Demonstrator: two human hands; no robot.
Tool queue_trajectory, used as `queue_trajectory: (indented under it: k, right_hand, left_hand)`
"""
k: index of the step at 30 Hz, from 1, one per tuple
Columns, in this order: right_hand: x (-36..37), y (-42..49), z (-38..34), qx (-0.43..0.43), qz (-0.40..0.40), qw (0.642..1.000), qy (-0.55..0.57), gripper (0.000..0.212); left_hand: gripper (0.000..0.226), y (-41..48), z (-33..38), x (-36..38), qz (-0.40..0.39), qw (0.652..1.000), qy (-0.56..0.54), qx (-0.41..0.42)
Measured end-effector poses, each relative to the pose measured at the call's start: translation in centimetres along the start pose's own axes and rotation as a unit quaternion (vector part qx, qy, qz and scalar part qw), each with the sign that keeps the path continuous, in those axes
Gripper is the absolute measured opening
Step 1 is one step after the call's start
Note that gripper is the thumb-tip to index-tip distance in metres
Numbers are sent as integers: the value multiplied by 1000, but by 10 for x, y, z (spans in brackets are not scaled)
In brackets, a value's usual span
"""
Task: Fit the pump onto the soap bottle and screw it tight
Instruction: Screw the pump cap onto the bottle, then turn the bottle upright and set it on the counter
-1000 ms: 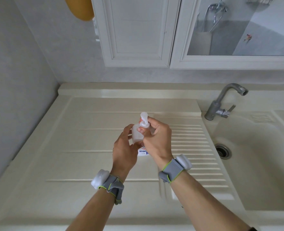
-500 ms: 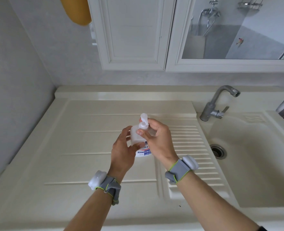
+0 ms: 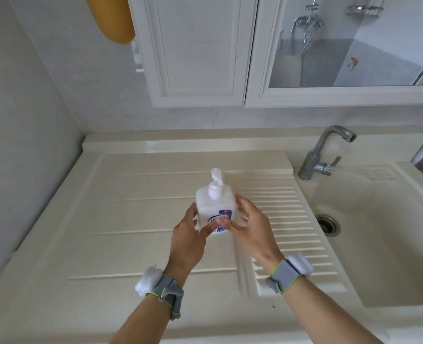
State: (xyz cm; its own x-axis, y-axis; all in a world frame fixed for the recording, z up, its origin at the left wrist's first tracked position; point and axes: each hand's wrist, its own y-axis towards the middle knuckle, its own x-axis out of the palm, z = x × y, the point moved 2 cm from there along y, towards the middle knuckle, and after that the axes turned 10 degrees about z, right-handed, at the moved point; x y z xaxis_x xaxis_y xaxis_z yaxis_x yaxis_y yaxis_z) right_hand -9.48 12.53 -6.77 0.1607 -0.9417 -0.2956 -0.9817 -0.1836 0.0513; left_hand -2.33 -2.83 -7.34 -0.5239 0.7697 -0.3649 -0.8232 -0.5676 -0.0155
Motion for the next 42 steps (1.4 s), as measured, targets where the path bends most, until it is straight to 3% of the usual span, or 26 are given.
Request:
queue_trajectory:
  k: [4, 16, 42]
  right_hand:
    - [8, 0, 6, -7, -15, 999, 31, 77]
    - [-11, 50, 7, -52, -7, 998, 43, 56]
    - [-11, 217, 25, -77, 44, 996, 13, 49]
  left_hand:
    - [44, 1, -1, 3, 20, 1000, 9, 10]
    - [37, 27, 31, 30, 19, 999, 38, 19]
    - [51, 179, 65, 103, -19, 996, 52, 75]
